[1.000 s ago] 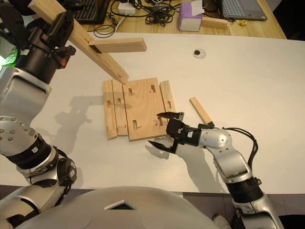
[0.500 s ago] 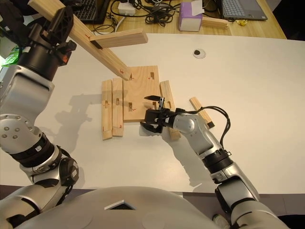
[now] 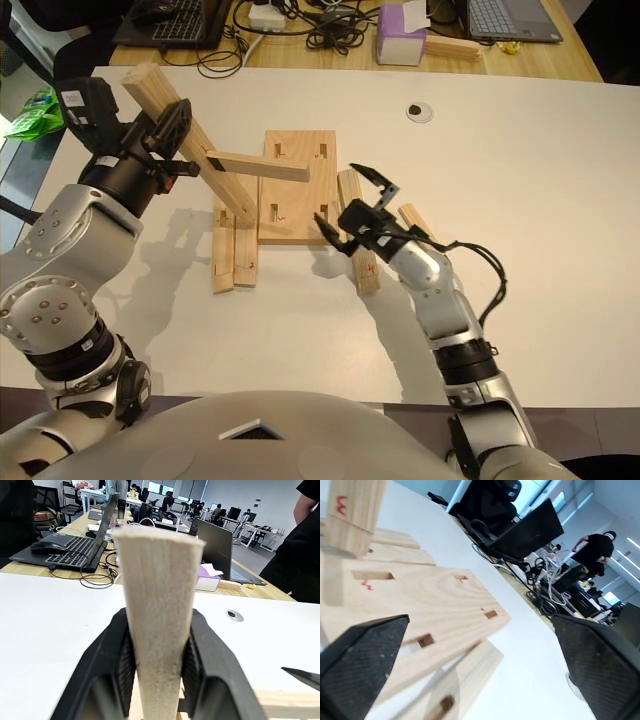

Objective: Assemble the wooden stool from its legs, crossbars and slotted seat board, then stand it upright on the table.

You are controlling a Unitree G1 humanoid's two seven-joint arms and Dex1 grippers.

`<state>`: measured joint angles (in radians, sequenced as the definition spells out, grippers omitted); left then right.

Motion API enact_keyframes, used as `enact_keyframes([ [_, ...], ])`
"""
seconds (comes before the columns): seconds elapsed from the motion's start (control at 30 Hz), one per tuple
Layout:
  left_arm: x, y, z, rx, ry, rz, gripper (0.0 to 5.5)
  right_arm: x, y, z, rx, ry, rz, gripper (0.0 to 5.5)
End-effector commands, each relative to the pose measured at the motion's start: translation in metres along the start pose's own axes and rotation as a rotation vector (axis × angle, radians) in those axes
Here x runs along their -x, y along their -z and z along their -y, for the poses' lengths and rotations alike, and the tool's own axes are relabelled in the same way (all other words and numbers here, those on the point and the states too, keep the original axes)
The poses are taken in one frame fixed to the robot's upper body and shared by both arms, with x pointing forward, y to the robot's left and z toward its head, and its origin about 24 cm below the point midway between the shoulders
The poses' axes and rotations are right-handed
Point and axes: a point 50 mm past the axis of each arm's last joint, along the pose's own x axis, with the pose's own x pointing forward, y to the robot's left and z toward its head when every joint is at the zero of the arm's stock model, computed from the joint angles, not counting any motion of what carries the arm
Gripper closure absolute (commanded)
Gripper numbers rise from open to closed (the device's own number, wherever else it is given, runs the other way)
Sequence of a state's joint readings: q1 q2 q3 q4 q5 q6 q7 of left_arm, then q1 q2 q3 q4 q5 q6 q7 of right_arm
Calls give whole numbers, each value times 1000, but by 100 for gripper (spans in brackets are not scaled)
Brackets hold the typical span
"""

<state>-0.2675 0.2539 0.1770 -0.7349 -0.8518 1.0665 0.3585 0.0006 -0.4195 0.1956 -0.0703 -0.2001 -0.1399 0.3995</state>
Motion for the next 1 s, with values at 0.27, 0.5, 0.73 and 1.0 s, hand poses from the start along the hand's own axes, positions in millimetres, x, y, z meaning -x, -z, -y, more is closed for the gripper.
enact_keyframes([
  [0.27, -17, 5, 8, 141, -102, 0, 447, 24, 23, 31, 87, 72, -72, 10],
  [0.5, -12, 17, 10, 126, -117, -58, 447, 27, 23, 32, 78, 83, -66, 10],
  [0.73, -22, 25, 18, 61, -87, -98, 447, 24, 19, 29, 61, 78, -45, 10],
  [1.0, -39, 36, 4, -70, -90, -116, 447, 21, 19, 14, 33, 80, -34, 10],
])
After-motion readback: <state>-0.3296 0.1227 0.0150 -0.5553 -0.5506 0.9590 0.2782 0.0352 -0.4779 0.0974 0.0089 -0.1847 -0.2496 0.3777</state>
